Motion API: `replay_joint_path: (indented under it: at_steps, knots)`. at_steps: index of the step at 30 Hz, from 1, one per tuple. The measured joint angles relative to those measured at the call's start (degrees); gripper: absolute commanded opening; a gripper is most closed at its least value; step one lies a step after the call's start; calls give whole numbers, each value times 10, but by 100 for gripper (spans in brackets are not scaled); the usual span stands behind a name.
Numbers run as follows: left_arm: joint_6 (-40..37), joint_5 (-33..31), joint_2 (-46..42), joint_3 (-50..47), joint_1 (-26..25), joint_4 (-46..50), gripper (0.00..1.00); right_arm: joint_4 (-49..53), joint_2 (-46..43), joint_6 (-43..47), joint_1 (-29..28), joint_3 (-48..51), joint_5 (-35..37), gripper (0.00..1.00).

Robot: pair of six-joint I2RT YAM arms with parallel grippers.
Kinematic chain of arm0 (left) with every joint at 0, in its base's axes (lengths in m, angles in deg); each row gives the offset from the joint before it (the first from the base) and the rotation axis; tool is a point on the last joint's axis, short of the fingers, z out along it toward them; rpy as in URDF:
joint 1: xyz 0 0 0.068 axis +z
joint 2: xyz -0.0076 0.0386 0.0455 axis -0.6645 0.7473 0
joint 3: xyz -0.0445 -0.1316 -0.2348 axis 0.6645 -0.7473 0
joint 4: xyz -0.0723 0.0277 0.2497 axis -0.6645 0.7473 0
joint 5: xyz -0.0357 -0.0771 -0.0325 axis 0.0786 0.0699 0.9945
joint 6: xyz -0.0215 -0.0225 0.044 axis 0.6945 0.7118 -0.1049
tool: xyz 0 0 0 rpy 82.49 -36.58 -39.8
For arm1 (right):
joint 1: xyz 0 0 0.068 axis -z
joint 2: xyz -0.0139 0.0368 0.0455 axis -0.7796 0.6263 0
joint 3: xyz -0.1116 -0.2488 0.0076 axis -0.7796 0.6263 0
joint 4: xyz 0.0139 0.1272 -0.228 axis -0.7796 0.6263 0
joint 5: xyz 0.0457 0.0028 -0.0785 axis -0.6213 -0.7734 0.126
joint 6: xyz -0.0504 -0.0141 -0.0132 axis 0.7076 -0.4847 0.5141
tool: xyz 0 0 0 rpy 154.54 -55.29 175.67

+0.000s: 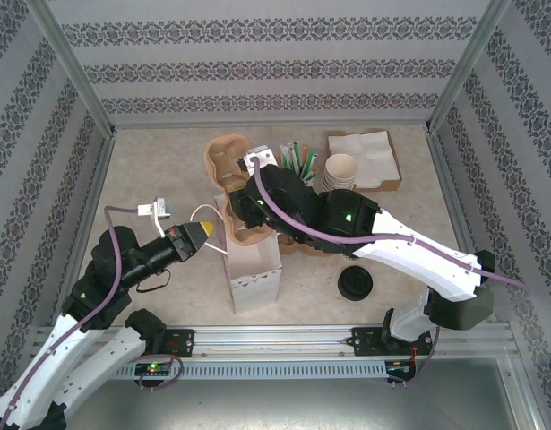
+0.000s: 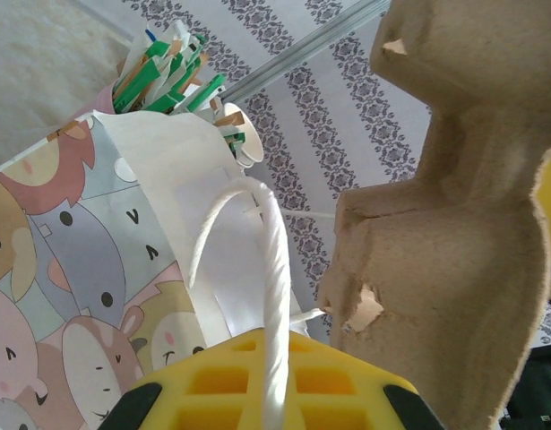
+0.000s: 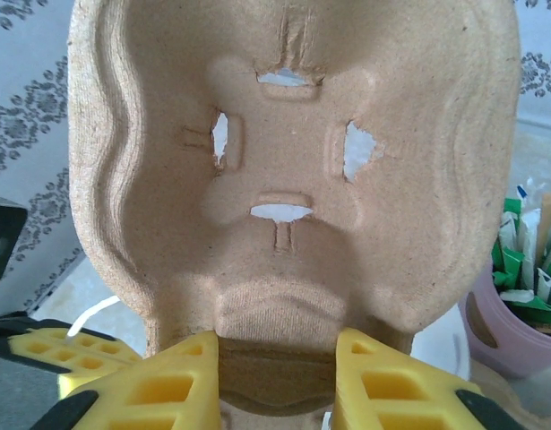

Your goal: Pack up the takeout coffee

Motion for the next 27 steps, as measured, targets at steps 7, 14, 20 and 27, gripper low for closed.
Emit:
replay_joint_path:
  at_steps: [7,14,20,27]
  knots:
    - [15,-2,-24,0,0,3,31,16,18,-37,-3,-4,12,27]
    - [-7,-16,-35,9,0,47,72,44,52,-84,-6,2,10,26]
    - [-41,-28,-35,27,0,73,82,80,90,-110,-24,-15,12,26]
    - [-94,-80,-38,56,0,96,83,134,123,-136,-33,-69,25,27]
